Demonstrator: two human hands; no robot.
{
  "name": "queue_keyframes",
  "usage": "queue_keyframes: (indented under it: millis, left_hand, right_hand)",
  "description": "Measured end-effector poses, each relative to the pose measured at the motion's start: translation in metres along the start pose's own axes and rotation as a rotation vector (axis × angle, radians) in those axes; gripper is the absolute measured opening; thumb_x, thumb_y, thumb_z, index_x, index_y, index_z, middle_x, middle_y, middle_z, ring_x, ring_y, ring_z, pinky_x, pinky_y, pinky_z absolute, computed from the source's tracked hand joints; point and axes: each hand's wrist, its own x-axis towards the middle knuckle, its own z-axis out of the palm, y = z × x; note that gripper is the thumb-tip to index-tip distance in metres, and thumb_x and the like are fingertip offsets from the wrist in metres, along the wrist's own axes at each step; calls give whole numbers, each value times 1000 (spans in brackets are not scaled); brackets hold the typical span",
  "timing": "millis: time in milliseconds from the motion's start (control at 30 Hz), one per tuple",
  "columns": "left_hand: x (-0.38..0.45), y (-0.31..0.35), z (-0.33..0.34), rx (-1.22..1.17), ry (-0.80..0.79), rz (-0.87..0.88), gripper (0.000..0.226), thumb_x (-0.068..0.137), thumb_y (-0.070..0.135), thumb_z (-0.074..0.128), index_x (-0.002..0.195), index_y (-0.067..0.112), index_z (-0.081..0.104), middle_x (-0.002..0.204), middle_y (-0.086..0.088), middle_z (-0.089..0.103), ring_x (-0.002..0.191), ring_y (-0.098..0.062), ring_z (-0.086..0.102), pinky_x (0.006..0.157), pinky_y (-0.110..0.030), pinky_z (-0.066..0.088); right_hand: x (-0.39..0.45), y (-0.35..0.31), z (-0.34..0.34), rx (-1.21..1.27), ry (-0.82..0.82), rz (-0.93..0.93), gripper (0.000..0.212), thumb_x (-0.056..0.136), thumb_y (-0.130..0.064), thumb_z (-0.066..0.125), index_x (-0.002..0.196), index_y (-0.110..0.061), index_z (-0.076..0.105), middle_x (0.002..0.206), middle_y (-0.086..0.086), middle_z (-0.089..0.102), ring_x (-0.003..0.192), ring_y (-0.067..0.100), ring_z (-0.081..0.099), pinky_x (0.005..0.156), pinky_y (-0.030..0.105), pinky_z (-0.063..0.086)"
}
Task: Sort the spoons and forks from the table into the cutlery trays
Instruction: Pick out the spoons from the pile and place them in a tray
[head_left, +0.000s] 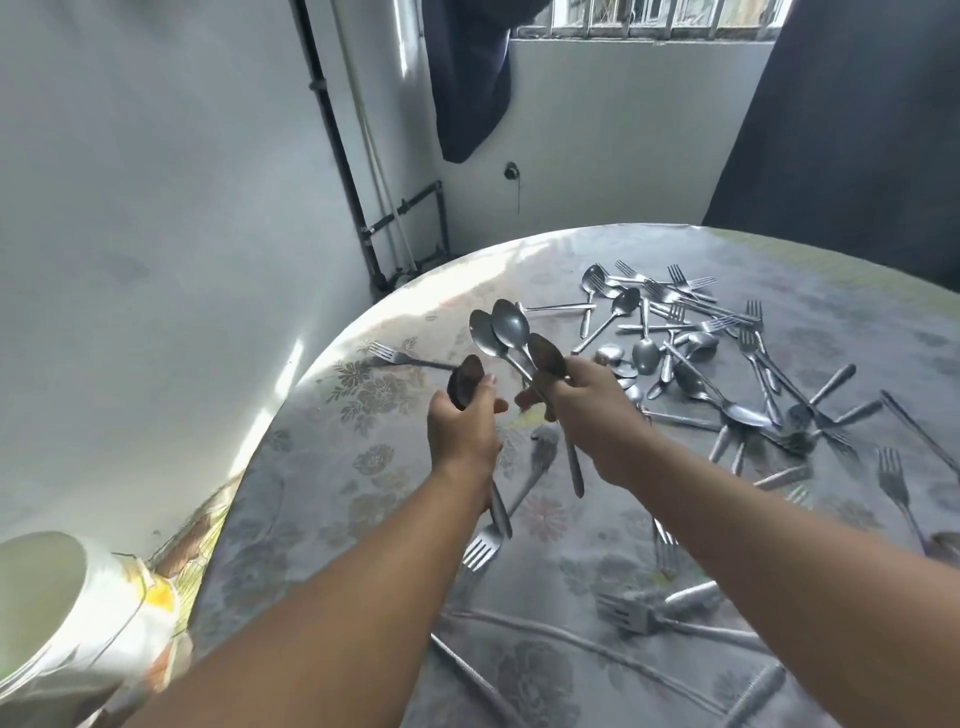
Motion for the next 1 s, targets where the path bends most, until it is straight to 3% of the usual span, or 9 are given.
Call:
queue_keyframes:
  millis: [67,167,233,433,600,733,800,867,1000]
  left_hand:
    - [-28,-5,7,-16,-56,-42,33,89,43,76,100,13,67,83,-3,73,62,-16,58,56,-30,46]
    - [-73,-8,21,-157,-82,-117,22,90,28,79,98,10,68,76,-7,72,46,-10,58,47,-23,39]
    - [-100,-12,28,-211,-57,-155,17,91,21,78,100,12,67,85,-11,74,50,-14,62,43,-21,36]
    - [-180,-19,53,-196,78,-151,8,99,19,60,95,14,65,96,-10,77,57,-17,50,48,-25,41]
    - [-232,-28,76,-164,178,-132,10,99,12,48,97,14,58,101,-19,75,50,-19,47,46,-26,38]
    - [-272,-39,87,-174,130,-133,18,107,28,48,99,13,55,84,-14,73,38,-15,45,49,-28,44]
    - [-286,-45,89,-170,122,-146,25,108,32,48,99,11,57,72,-9,63,39,-14,46,49,-27,43]
    - [-292,-50,92,-132,139,-155,31,107,36,46,107,8,57,73,-6,53,47,-15,43,49,-27,39]
    - [-307,-53,103,-176,92,-205,46,99,28,38,137,2,42,79,-8,46,49,-14,36,39,-21,32]
  right_hand:
    - [-24,6,-8,54,-35,1,17,105,-20,59,109,-7,69,82,-3,79,78,13,71,72,29,52]
    - [-66,15,-23,79,-45,25,18,104,-20,59,106,-4,67,73,-4,75,56,-2,61,53,14,44]
    - [-86,24,-36,97,-45,47,17,104,-21,59,105,-5,67,78,4,74,55,4,56,50,16,41]
    - [-135,40,-84,66,-113,66,14,106,-17,50,102,-13,62,70,-1,58,64,12,49,66,30,40]
    - [-180,45,-125,96,-125,97,13,105,-18,48,95,-21,56,62,-7,53,58,12,44,57,28,35]
    - [-217,43,-156,116,-135,89,18,106,-10,45,89,-15,50,63,-3,48,50,4,47,50,17,40]
    - [-232,42,-167,131,-125,88,20,106,-9,45,88,-15,49,64,-2,48,50,5,48,51,18,40]
    - [-241,48,-176,118,-116,95,18,106,-14,47,89,-17,49,66,-1,47,58,12,42,57,25,36]
    - [-253,55,-190,111,-66,105,15,104,-13,48,91,-18,50,65,-1,46,57,13,40,52,27,33]
